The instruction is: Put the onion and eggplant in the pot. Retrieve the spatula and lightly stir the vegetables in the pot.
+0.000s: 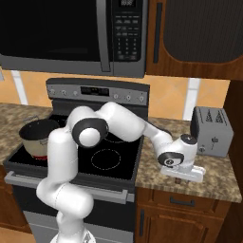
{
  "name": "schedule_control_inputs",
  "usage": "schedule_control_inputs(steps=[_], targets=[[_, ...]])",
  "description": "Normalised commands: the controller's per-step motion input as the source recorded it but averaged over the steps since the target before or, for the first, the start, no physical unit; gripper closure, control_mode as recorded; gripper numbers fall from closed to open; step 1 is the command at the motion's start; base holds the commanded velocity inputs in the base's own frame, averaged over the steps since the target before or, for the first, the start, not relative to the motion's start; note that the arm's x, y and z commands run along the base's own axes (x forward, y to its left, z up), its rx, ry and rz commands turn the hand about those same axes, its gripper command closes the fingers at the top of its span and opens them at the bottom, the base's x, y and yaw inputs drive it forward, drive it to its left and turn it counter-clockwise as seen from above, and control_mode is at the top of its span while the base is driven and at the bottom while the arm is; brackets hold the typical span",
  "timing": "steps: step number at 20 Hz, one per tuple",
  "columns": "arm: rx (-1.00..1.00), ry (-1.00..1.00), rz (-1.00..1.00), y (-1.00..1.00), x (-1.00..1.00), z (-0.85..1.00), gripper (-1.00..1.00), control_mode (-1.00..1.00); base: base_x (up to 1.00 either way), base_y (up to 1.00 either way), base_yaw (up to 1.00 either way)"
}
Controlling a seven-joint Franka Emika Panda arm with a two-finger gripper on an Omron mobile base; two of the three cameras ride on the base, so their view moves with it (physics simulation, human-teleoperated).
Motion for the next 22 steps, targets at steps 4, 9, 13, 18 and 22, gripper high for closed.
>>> schedule_control_inputs(steps=[4,9,13,18,22], targets=[[-0.01,0.00,0.00,0.01,0.00,-0.42,1.00,-1.00,0.00,0.00,0.00],[-0.06,-0.04,0.00,0.08,-0.07,-0.37,1.00,-1.00,0.00,0.00,0.00],[-0.10,-0.05,0.00,0.19,0.00,-0.08,1.00,-1.00,0.00,0.00,0.00],[-0.11,-0.02,0.00,0.20,0.00,0.00,1.00,-1.00,0.00,0.00,0.00],[-0.05,-0.11,0.10,0.31,-0.40,0.46,1.00,-1.00,0.00,0.00,0.00]])
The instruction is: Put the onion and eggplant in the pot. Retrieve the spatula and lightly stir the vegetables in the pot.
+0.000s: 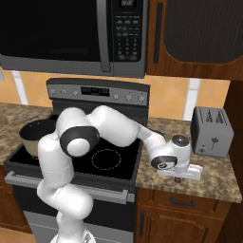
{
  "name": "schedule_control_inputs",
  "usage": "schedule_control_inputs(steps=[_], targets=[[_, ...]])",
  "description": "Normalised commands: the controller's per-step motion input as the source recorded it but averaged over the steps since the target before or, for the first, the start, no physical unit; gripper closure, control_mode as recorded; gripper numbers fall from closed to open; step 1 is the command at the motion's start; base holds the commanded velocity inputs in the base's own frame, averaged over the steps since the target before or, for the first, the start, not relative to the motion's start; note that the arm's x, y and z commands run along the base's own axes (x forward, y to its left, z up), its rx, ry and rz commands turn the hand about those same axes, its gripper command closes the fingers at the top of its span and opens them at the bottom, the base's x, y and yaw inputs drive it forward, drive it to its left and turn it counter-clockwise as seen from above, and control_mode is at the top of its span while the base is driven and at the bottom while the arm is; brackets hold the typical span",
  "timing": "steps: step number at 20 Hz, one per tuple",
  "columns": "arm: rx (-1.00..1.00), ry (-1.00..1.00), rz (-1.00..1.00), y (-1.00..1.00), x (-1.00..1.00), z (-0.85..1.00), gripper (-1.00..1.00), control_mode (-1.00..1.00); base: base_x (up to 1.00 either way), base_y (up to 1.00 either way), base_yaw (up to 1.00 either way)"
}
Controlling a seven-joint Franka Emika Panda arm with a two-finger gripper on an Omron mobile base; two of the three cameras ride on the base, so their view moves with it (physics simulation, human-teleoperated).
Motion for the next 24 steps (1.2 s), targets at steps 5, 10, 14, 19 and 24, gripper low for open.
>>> schedule_control_inputs(steps=[5,10,14,19,24], targets=[[-0.10,-0.18,0.33,0.30,-0.57,1.00,1.00,-1.00,0.00,0.00,0.00],[-0.29,-0.01,0.37,0.44,-0.30,0.84,1.00,-1.00,0.00,0.00,0.00],[-0.49,-0.06,0.42,0.45,-0.09,0.54,1.00,-1.00,0.00,0.00,0.00],[-0.46,-0.11,0.52,0.22,0.00,0.36,1.00,-1.00,0.00,0.00,0.00],[-0.38,-0.18,0.60,0.18,0.05,0.46,1.00,-1.00,0.00,0.00,0.00]])
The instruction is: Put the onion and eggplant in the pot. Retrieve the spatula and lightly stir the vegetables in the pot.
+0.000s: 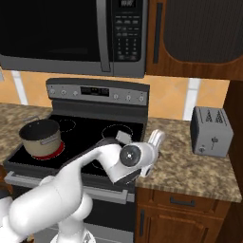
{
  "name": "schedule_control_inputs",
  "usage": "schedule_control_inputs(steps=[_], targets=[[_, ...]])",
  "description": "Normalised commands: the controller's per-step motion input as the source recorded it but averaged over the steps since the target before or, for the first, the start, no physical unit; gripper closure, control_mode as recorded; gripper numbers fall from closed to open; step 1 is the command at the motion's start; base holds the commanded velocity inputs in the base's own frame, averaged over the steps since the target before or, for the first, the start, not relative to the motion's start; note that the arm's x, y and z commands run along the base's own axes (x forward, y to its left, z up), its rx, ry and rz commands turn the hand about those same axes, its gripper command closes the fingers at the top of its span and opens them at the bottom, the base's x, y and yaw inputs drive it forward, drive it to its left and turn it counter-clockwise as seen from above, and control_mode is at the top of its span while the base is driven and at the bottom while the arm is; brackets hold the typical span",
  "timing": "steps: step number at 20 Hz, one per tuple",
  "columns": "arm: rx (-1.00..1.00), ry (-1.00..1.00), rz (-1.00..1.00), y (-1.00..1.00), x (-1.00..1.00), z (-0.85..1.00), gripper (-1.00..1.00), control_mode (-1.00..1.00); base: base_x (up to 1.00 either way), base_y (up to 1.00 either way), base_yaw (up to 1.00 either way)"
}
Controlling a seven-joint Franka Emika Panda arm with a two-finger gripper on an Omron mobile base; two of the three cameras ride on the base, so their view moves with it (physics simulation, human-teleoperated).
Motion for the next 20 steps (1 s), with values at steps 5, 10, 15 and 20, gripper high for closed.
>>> schedule_control_inputs(steps=[5,10,15,20], targets=[[-0.40,-0.24,0.60,0.26,0.02,0.61,1.00,-1.00,0.00,0.00,0.00],[-0.44,-0.30,0.54,0.59,0.01,0.66,1.00,-1.00,0.00,0.00,0.00],[-0.48,-0.45,0.45,0.98,-0.12,0.61,1.00,-1.00,0.00,0.00,0.00],[-0.42,-0.47,0.39,1.00,-0.14,0.78,1.00,-1.00,0.00,0.00,0.00]])
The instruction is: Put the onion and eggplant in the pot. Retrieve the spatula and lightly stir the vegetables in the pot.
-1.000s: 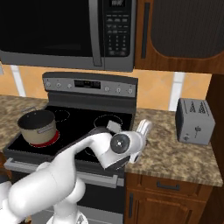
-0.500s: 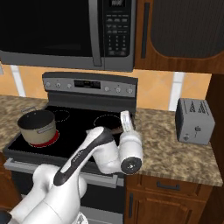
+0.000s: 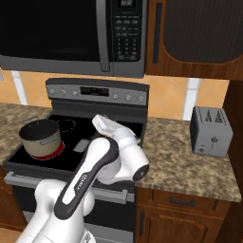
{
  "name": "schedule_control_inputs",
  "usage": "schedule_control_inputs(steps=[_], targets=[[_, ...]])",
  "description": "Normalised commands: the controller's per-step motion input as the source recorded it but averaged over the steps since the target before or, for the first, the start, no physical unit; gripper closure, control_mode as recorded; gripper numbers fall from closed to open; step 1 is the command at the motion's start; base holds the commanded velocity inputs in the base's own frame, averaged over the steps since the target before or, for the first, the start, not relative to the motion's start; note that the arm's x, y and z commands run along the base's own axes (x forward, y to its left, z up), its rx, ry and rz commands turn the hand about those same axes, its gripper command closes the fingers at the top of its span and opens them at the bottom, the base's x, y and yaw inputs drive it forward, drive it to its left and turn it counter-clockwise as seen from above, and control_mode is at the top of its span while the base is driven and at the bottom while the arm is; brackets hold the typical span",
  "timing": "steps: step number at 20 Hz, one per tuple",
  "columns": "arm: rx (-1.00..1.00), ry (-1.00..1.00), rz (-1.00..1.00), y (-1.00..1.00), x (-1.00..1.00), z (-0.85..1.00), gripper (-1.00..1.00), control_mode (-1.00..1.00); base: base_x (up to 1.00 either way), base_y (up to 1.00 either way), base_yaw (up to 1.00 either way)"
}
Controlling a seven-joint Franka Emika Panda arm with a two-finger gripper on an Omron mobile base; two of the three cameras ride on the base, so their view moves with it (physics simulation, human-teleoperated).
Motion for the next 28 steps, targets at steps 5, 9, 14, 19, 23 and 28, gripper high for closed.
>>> schedule_control_inputs(steps=[5,9,14,19,23,28], targets=[[-0.35,-0.51,0.31,1.00,-0.42,0.81,1.00,-1.00,0.00,0.00,0.00],[-0.26,-0.37,0.25,1.00,-0.50,0.47,1.00,-1.00,0.00,0.00,0.00],[-0.10,-0.24,0.16,0.92,-0.41,0.17,1.00,-1.00,0.00,0.00,0.00],[0.00,-0.15,0.04,0.69,-0.25,0.00,1.00,-1.00,0.00,0.00,0.00],[0.00,-0.15,0.00,0.66,-0.09,0.14,1.00,-1.00,0.00,0.00,0.00],[0.00,-0.10,0.00,0.64,0.07,0.02,1.00,-1.00,0.00,0.00,0.00]])
